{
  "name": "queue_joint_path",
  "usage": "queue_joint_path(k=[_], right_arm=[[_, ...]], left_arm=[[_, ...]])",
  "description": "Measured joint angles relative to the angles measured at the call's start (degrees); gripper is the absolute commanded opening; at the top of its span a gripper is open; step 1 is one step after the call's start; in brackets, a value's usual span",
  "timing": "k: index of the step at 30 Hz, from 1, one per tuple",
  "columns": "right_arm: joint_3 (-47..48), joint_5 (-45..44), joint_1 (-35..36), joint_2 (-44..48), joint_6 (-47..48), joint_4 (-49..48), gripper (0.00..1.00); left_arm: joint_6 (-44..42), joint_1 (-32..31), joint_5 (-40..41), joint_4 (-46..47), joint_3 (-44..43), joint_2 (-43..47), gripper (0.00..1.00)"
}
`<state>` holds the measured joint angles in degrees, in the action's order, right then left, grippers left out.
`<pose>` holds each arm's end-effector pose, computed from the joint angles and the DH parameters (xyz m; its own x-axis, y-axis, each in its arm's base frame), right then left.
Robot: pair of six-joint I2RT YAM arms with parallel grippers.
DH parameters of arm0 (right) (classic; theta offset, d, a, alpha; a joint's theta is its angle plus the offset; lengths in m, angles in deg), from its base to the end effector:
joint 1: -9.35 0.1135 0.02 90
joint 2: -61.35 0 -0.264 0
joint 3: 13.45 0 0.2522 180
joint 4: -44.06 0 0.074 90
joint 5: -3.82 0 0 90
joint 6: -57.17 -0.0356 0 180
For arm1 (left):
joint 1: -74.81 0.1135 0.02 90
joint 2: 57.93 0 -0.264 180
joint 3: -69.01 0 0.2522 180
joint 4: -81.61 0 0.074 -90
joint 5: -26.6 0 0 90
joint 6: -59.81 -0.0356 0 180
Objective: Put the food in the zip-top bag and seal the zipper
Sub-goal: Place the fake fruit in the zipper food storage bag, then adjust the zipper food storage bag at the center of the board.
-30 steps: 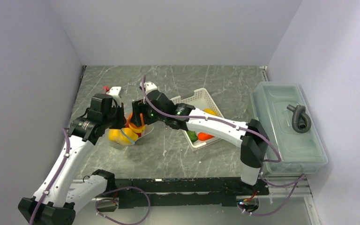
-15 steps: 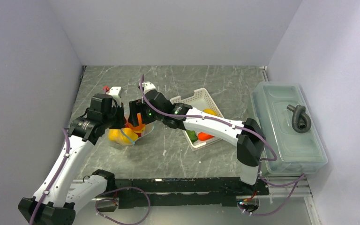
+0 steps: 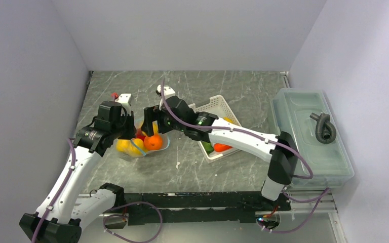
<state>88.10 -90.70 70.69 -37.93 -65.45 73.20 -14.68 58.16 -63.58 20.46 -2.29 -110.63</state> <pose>0.2002 0.3604 0.3345 -0.6359 -0.0430 -0.7705 -0.5915 0.6684 0.4509 0.1722 -0.0516 0.3298 -0.7015 -0.0693 -0.7093 0.1050 0.9744 -0.1990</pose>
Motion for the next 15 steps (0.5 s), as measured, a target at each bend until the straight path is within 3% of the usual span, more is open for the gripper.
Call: queue_joint_path(k=[15], right_arm=[[-10.8, -5.7, 0.0, 8.0, -4.7, 1.3, 0.79]], left_arm=[[0.0, 0.0, 0.0, 0.0, 0.0, 0.0, 0.0]])
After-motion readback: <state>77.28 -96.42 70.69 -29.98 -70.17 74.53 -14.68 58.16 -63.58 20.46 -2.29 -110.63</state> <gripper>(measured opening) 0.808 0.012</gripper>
